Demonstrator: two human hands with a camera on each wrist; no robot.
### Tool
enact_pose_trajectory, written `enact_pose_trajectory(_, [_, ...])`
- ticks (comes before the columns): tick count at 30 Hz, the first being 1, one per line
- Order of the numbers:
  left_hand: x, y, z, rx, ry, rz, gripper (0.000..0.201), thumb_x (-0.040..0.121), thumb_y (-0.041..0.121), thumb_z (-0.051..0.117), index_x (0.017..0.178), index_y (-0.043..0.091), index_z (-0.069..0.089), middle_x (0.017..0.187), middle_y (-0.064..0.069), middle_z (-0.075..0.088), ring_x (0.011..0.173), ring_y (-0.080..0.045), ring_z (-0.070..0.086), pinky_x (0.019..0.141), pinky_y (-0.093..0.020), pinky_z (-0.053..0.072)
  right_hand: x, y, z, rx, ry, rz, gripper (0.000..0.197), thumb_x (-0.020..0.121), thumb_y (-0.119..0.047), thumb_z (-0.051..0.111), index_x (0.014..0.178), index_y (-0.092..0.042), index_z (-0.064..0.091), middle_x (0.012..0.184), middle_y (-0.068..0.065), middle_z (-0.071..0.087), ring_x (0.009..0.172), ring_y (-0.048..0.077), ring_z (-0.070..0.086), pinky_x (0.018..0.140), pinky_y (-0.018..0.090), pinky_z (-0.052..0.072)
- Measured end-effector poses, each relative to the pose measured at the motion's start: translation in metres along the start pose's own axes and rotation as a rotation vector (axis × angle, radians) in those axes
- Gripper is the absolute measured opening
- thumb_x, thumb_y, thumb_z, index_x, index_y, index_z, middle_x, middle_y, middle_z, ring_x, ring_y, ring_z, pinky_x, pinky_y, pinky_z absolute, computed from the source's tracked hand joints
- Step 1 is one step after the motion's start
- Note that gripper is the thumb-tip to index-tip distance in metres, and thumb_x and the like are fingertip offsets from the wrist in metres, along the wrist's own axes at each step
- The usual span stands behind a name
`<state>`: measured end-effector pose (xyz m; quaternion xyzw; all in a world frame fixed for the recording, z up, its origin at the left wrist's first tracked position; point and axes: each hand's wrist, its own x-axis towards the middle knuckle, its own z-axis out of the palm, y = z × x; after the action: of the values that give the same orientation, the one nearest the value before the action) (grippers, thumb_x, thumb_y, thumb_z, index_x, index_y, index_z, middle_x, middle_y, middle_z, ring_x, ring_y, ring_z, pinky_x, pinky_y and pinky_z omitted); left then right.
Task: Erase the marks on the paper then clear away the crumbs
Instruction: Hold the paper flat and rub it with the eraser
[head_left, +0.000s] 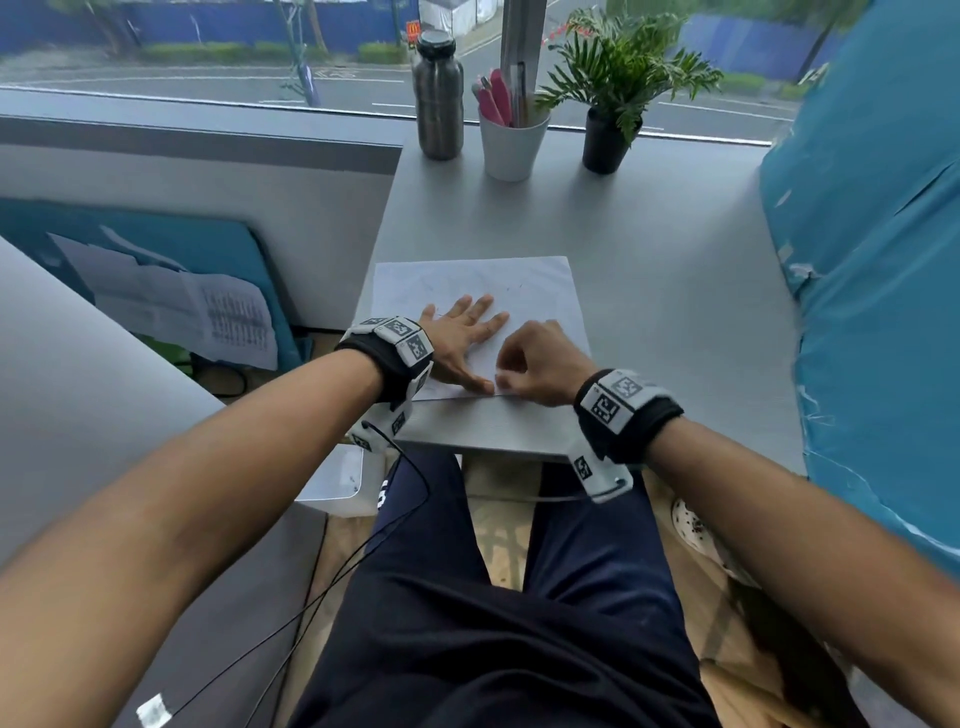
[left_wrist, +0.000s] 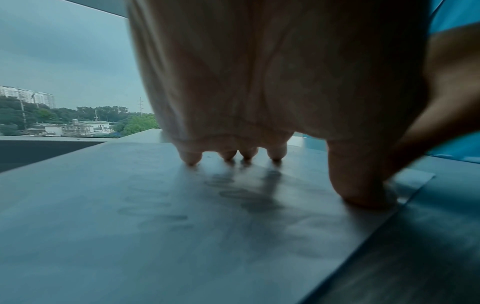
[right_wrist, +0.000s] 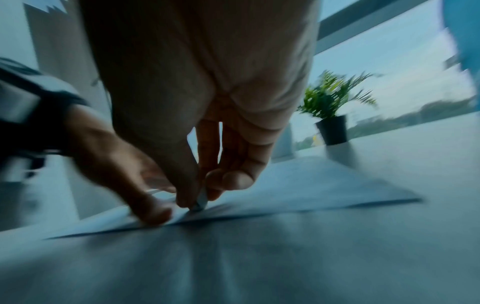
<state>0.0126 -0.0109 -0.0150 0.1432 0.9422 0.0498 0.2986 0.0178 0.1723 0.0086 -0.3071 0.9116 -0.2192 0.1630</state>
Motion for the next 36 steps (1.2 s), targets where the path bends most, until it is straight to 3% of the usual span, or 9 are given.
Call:
enact_pose_trajectory(5, [0.002,0.001,0.0,-0.014,-0.012,0.001,0.12,0.074,0.07,0.066,0.153,0.035,-0.017,0.158,0.004,-0.031,0.147,-0.023,-0.023,0.114,-0.058,-0.01,0.015,0.014,-0.012,0.042,0.139,0.145,0.011,0.076,-0.019,0.071,0.078,-0.009,0.077,0.078,0.004,0.074,0.077,0.02,0.068,0.078,0.028,0.054])
enact_pose_trajectory(9, [0.002,0.0,0.001,-0.015,-0.007,0.002,0.121,0.074,0.07,0.066,0.153,0.034,-0.018,0.158,0.003,-0.032,0.147,-0.023,-0.024,0.115,-0.059,-0.011,0.003,-0.003,0.001,-0.011,-0.019,0.0,0.009,0.074,-0.018,0.073,0.073,-0.011,0.077,0.071,0.002,0.073,0.069,0.017,0.067,0.078,0.031,0.054])
enact_pose_trajectory(13, [0.001,0.002,0.0,-0.031,-0.007,-0.006,0.121,0.073,0.071,0.066,0.153,0.034,-0.017,0.158,0.003,-0.031,0.147,-0.024,-0.023,0.114,-0.06,-0.01,0.016,0.014,-0.008,0.073,0.141,0.147,0.01,0.074,-0.019,0.073,0.076,-0.01,0.078,0.075,0.003,0.075,0.075,0.018,0.068,0.078,0.027,0.054])
enact_pose_trajectory(17, [0.002,0.002,0.0,-0.026,-0.011,-0.004,0.122,0.073,0.069,0.068,0.152,0.034,-0.018,0.158,0.003,-0.032,0.147,-0.023,-0.024,0.115,-0.06,-0.01,0.004,-0.001,0.002,0.021,-0.028,-0.005,0.011,0.073,-0.021,0.074,0.074,-0.011,0.078,0.072,0.001,0.074,0.067,0.013,0.067,0.072,0.024,0.053])
enact_pose_trajectory(21, [0.002,0.004,-0.001,-0.027,-0.024,-0.009,0.122,0.072,0.07,0.067,0.153,0.034,-0.018,0.158,0.003,-0.031,0.147,-0.024,-0.023,0.115,-0.061,-0.01,0.02,0.016,-0.011,0.076,0.144,0.151,0.01,0.074,-0.02,0.075,0.078,-0.012,0.079,0.077,0.001,0.075,0.07,0.01,0.065,0.071,0.019,0.049])
enact_pose_trajectory(25, [0.001,0.001,-0.002,-0.027,-0.016,0.011,0.123,0.072,0.069,0.069,0.152,0.035,-0.018,0.158,0.003,-0.031,0.147,-0.023,-0.024,0.114,-0.06,-0.011,0.011,-0.001,0.0,0.03,-0.02,0.008,0.008,0.072,-0.018,0.075,0.072,-0.01,0.078,0.07,0.002,0.074,0.066,0.013,0.066,0.07,0.026,0.053])
enact_pose_trajectory(29, [0.001,0.002,-0.001,-0.038,-0.019,0.013,0.123,0.071,0.07,0.069,0.153,0.035,-0.016,0.159,0.003,-0.03,0.147,-0.022,-0.024,0.115,-0.059,-0.011,0.027,0.017,-0.017,0.048,0.118,0.123,0.011,0.074,-0.021,0.076,0.079,-0.012,0.079,0.076,0.002,0.075,0.071,0.012,0.066,0.069,0.021,0.05])
enact_pose_trajectory(33, [0.001,-0.001,-0.001,-0.027,-0.011,0.02,0.124,0.07,0.071,0.068,0.152,0.035,-0.018,0.158,0.002,-0.031,0.147,-0.023,-0.025,0.115,-0.059,-0.012,0.016,0.001,-0.005,0.011,-0.064,-0.033,0.007,0.074,-0.019,0.076,0.074,-0.012,0.078,0.069,-0.001,0.073,0.065,0.011,0.066,0.067,0.022,0.053])
enact_pose_trajectory(36, [0.001,0.001,-0.002,-0.03,-0.023,0.022,0.123,0.071,0.071,0.069,0.152,0.036,-0.017,0.158,0.002,-0.032,0.147,-0.023,-0.025,0.114,-0.058,-0.013,0.029,0.015,-0.018,0.042,0.061,0.077,0.011,0.075,-0.02,0.077,0.08,-0.01,0.079,0.075,0.003,0.075,0.07,0.014,0.066,0.073,0.025,0.053])
